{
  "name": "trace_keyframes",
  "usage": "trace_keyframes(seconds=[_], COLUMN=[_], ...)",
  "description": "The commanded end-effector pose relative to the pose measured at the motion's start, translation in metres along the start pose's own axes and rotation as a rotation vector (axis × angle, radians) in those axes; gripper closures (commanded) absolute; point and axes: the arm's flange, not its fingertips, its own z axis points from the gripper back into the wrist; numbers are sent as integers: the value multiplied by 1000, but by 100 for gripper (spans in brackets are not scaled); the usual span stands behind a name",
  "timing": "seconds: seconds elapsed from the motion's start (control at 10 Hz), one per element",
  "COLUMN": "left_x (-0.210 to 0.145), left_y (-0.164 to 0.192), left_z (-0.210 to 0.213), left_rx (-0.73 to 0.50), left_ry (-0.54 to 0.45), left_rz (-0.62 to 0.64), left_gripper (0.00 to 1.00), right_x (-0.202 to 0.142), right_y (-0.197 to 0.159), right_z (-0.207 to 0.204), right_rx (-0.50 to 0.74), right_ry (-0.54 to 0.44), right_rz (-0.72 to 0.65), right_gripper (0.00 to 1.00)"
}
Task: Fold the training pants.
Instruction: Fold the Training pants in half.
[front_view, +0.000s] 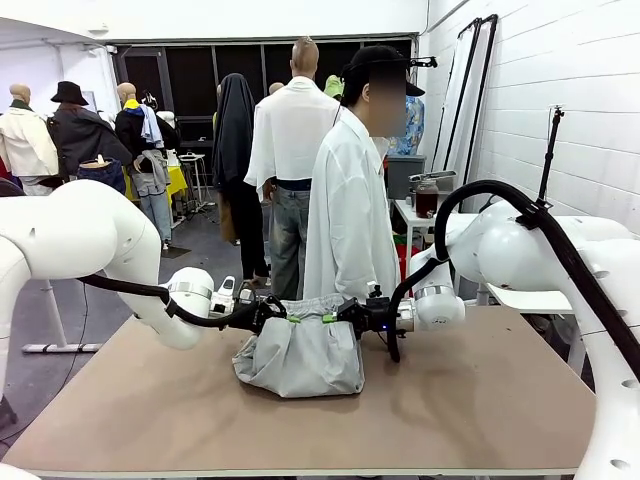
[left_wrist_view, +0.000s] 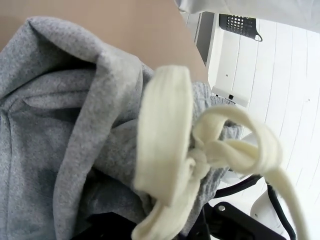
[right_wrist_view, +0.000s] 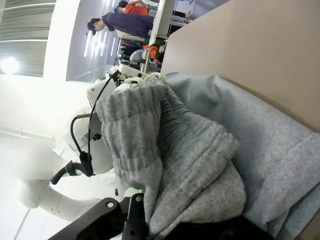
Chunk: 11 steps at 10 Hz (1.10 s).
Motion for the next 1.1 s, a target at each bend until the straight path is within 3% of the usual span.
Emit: trace_keyframes(seconds=[0.0,0.4,0.5,1.0], left_x=[12,10,7,-21], left_y=[6,12,11,-16], left_z=[14,22,29,86], left_rx=[25,6,-5,2], left_ry=[-62,-80,-92,-207], left_rz=[24,41,39,-18], left_gripper=[88,11,0,0], right_x=[14,9,8,-2], right_y=[-10,-5,-1,27], right_z=[14,24,30,60], right_rx=[-32,-65,-77,-140], right_ry=[-84,-116,-123,-154], right_rz=[-46,-58,-53,-22], right_gripper=[79,0,0,0])
